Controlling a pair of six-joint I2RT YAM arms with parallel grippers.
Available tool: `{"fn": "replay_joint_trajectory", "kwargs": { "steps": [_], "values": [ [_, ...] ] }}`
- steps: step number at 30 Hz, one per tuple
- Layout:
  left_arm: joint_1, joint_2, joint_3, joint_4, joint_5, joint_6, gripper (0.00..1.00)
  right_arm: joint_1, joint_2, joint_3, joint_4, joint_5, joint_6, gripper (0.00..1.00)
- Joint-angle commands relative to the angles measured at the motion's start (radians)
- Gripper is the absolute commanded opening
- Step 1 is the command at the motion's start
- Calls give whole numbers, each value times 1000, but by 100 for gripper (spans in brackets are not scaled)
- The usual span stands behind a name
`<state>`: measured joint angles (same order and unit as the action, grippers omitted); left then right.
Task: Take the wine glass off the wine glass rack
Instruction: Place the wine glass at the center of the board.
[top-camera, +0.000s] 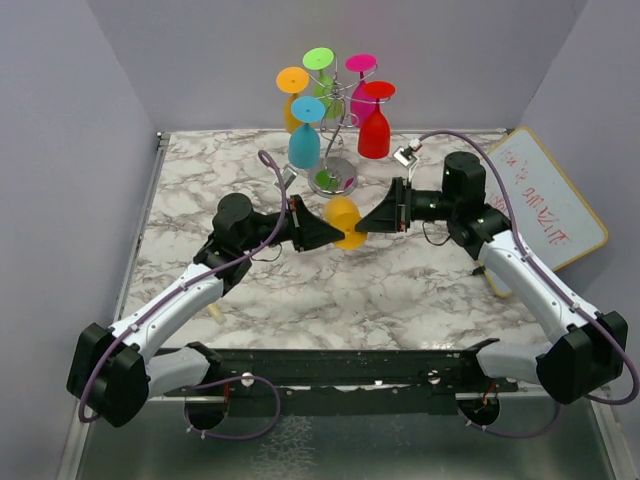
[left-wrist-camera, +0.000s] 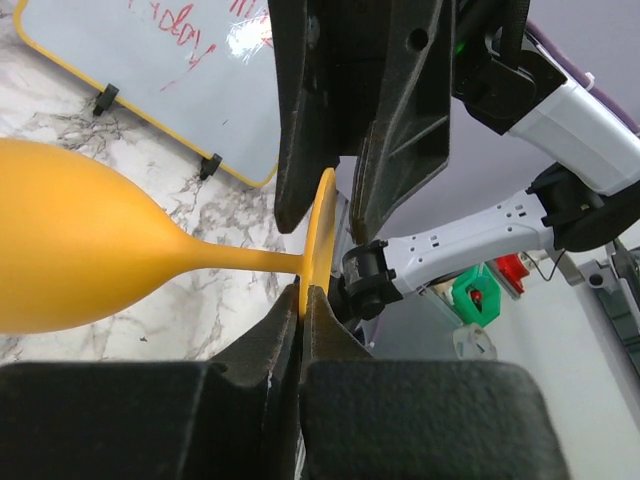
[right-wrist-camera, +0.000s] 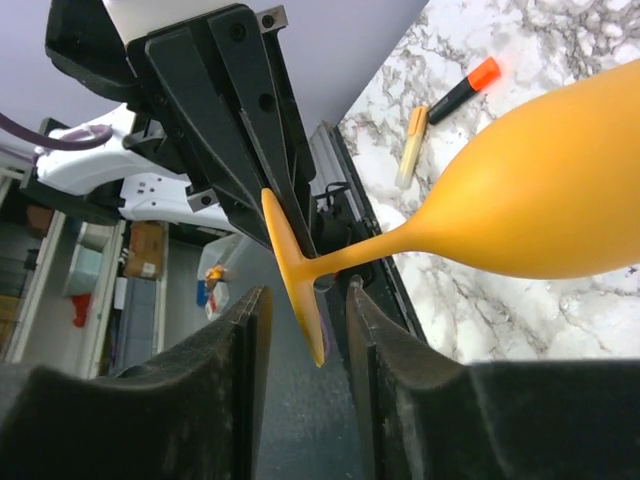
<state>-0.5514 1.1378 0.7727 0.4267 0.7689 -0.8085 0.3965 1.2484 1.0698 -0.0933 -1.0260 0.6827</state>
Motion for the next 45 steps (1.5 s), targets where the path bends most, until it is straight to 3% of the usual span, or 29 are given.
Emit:
{"fn": "replay_joint_trajectory", "kwargs": {
  "steps": [1, 4, 10, 15, 20, 25, 30, 33, 39, 45],
  "values": [
    [-11, -49, -54, 35, -7, 82, 0, 10, -75, -40, -29, 69, -58, 52],
    [-9, -84, -82, 34, 5, 118, 0, 9, -130, -28, -54, 215, -109, 70],
    [-11, -118, -99, 32, 76, 172, 0, 8, -161, 56, -84, 407, -211, 77],
    [-12, -198, -120, 32, 117, 204, 0, 9, -169, 48, -80, 552, -202, 77],
    [-11, -358, -155, 32, 170, 247, 0, 8, -220, -60, 32, 425, -119, 77],
    [-13, -492, -253, 32, 165, 267, 0, 8, -270, -124, 63, 397, -71, 78],
    [-17, -569, -383, 35, 73, 302, 0, 8, -262, -130, 79, 343, -74, 78],
    [-19, -590, -426, 35, 17, 320, 0, 8, -255, -140, 119, 354, -72, 82],
    [-27, -588, -424, 51, 70, 415, 0, 8, -235, -185, 158, 364, -101, 83],
    [-55, -618, -473, 180, 143, 437, 0, 8, -202, -212, 190, 231, -128, 83]
  ]
}}
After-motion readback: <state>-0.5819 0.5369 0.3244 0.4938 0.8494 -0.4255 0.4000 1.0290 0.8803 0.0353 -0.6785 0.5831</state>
